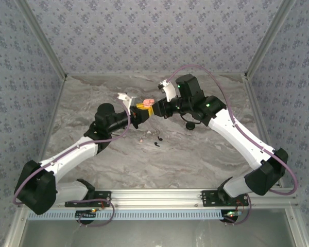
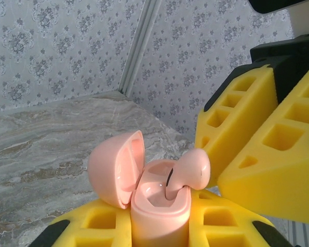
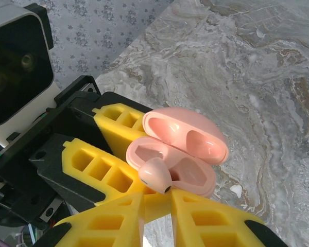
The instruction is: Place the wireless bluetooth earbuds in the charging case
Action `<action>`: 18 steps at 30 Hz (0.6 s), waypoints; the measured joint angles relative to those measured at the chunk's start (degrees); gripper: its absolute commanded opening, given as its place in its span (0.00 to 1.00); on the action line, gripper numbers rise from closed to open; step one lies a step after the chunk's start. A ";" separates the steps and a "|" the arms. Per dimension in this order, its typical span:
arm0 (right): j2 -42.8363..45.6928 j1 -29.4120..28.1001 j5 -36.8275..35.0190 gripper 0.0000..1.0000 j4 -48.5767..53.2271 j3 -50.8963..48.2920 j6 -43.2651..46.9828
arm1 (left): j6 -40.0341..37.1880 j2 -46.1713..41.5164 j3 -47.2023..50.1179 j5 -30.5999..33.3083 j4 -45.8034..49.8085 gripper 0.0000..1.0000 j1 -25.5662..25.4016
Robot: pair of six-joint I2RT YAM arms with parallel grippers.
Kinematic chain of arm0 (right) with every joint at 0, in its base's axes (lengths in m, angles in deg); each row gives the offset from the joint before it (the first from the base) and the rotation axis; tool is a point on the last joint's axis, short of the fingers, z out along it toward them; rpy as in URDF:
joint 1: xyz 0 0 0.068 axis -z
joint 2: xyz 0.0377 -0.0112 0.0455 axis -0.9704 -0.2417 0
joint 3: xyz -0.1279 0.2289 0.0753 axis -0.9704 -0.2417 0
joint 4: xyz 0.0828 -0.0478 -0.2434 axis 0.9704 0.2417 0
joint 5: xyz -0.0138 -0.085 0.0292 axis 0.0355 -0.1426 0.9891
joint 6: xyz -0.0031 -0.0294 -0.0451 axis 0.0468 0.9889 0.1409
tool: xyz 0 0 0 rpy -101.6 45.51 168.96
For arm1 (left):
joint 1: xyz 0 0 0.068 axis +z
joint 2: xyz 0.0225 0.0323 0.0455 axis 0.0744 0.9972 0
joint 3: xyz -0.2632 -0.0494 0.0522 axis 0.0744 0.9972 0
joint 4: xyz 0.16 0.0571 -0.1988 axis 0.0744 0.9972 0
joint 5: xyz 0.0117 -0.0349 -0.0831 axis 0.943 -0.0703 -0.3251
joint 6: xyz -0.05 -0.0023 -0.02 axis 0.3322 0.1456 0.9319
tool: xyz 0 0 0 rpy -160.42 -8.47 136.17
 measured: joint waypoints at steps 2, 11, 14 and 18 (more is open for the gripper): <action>0.00 -0.07 0.13 0.21 0.00 0.00 0.20 | -0.17 0.00 0.00 0.00 0.02 0.07 -0.04; 0.00 -0.17 1.44 0.22 -0.07 0.02 0.90 | -0.37 0.00 0.00 -0.04 0.13 0.07 -0.04; -0.11 -0.17 2.19 0.22 -0.04 0.07 1.07 | -0.37 0.00 0.00 -0.20 0.22 0.07 -0.04; -0.52 -0.15 2.78 0.22 -0.04 0.39 1.09 | -0.39 0.00 0.00 -0.20 0.31 0.07 0.00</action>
